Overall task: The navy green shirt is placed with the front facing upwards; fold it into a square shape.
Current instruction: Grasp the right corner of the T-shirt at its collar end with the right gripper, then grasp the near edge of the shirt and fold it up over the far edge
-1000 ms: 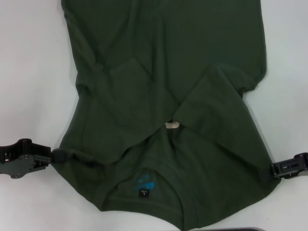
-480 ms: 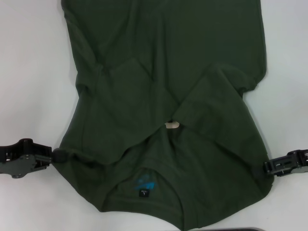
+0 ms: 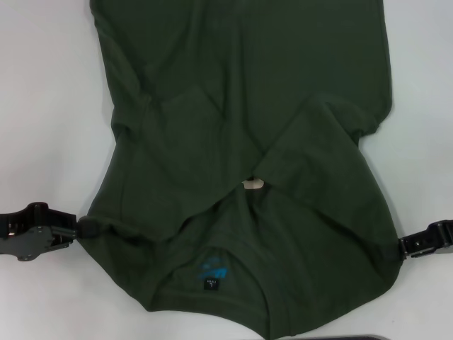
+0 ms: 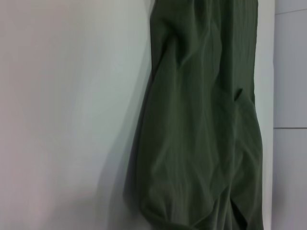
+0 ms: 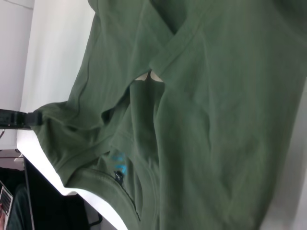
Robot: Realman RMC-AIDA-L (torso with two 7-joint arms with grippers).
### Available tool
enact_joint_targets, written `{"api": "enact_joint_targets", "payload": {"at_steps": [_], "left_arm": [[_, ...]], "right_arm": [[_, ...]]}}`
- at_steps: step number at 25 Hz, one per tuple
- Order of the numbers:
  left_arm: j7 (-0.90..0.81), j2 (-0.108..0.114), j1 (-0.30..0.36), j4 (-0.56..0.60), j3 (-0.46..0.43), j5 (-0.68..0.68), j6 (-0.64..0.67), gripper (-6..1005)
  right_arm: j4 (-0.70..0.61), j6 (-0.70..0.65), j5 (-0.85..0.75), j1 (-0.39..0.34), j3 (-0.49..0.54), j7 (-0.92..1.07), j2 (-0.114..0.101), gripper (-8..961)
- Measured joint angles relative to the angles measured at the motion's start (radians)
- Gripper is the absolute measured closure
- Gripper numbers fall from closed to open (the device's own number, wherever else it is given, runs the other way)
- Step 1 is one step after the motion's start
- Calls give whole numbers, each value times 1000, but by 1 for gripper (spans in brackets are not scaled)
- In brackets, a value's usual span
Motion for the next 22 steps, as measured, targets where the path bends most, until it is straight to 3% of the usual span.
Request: {"api": "enact_joint_targets", "payload": {"at_steps": [6,12,16,22], "left_arm": [[0,0,0,0,3,0,1,957],[1,2,0,0,11,4,5,958],[6,19,3,0,65,7,22,957],[5,31,13,-2,128,23,48,958]], "right_arm": [[-1,-2,-4,0,-6,7,-3,747],[-1,-13,-27,1,-7,16,-13,924],[-27,-37,-90,8,-7,30,-30,925],[-106,-88,-129,0,-3,53,-33,926]]}}
